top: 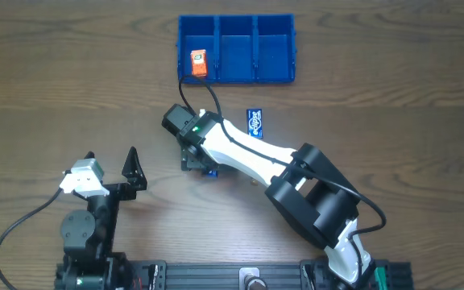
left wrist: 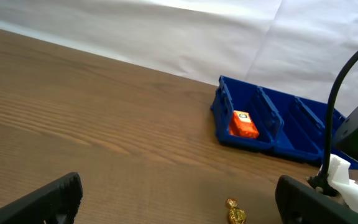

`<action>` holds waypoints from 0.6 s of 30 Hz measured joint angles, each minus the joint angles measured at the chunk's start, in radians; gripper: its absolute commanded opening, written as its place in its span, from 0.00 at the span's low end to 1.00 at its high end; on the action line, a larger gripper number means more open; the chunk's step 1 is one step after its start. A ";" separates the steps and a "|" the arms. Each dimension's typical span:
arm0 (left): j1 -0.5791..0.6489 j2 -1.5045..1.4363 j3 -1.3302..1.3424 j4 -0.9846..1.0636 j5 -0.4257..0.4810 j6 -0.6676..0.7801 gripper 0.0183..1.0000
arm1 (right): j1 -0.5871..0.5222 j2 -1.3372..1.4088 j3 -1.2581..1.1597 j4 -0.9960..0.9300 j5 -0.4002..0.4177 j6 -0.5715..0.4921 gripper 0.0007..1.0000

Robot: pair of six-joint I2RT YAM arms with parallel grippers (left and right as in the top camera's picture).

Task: Sort Candies Into Trays

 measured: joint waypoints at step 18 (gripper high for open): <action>0.000 0.000 0.000 0.000 0.000 0.000 1.00 | 0.001 0.025 0.050 -0.079 0.028 0.006 0.20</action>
